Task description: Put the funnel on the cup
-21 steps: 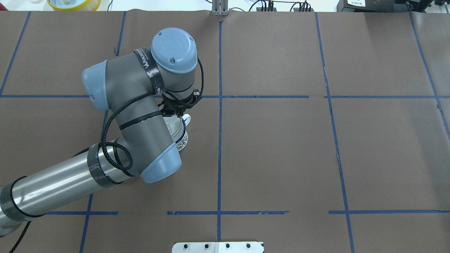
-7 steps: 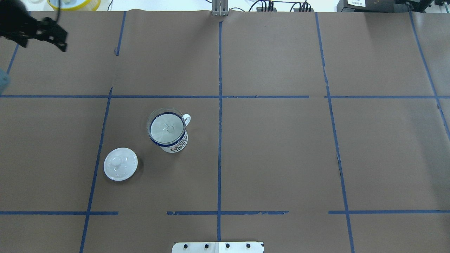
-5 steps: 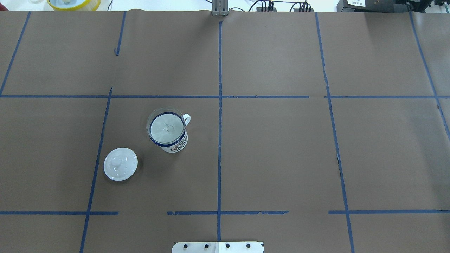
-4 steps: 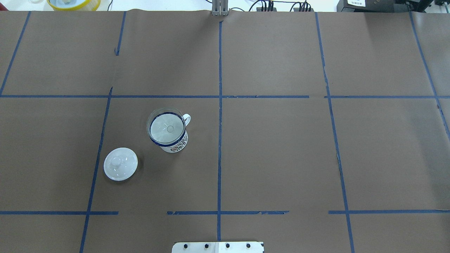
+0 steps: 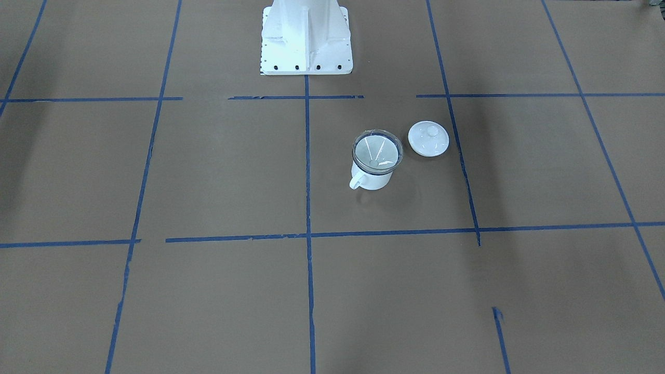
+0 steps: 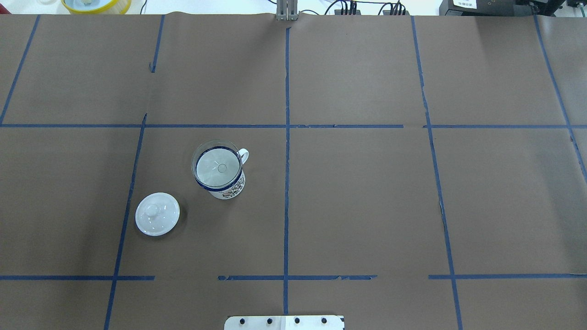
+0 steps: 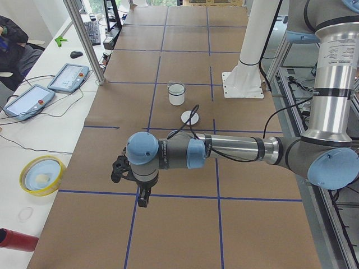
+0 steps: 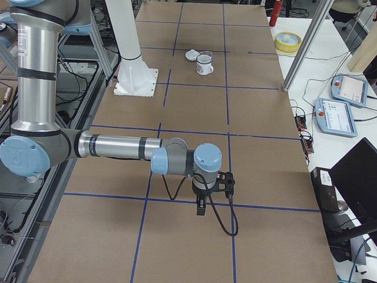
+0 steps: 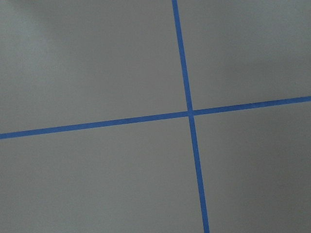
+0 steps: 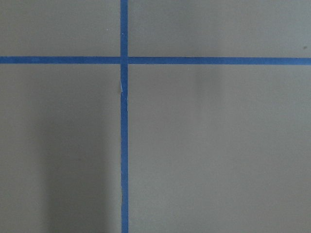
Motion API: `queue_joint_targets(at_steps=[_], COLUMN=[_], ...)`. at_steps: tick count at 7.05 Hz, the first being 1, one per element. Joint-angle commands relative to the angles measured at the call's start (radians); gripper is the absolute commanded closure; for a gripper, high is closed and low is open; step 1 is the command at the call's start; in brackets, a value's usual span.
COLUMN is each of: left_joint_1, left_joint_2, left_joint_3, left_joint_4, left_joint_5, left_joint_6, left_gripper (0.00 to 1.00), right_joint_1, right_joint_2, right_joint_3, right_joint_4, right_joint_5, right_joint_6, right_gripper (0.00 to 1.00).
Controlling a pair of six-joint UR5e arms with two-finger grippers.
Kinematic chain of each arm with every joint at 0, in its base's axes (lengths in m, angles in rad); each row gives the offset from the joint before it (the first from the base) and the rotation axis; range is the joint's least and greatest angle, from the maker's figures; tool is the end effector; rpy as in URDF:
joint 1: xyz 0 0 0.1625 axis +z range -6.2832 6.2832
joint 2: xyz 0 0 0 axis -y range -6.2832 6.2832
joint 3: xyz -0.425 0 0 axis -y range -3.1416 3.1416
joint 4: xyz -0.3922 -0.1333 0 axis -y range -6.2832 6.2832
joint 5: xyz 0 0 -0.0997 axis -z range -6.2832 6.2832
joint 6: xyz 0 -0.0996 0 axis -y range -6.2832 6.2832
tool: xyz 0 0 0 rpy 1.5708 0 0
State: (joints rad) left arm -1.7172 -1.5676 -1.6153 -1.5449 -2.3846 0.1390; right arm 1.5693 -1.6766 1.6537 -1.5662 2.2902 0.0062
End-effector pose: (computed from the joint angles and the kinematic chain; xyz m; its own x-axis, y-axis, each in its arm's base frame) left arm -0.1319 -0.4771 0.6382 0.6947 0.0488 -0.7177 0.0501 0.9920 0.1160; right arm 0.0670 -0.4456 0.6708 0.7522 0.0171 0.6587 -0.0032 0.9997 -0.0224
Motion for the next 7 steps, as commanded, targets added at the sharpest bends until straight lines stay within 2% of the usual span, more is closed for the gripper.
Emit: queue_joint_targets(at_steps=[1, 2, 7], left_joint_1=[0.001, 0.002, 0.004], left_joint_2=[0.070, 0.078, 0.109], left_joint_3=[-0.003, -0.006, -0.011], left_joint_4=[-0.149, -0.196, -0.190], left_joint_5=[0.001, 0.002, 0.002], left_joint_6=[-0.093, -0.096, -0.093], left_gripper=[0.00, 0.00, 0.00], right_joint_1=[0.000, 0.000, 0.000], right_joint_2=[0.000, 0.000, 0.000], right_joint_3=[0.000, 0.000, 0.000], right_joint_4=[0.000, 0.000, 0.000], right_joint_5=[0.000, 0.000, 0.000], right_joint_6=[0.000, 0.000, 0.000], right_gripper=[0.00, 0.00, 0.00])
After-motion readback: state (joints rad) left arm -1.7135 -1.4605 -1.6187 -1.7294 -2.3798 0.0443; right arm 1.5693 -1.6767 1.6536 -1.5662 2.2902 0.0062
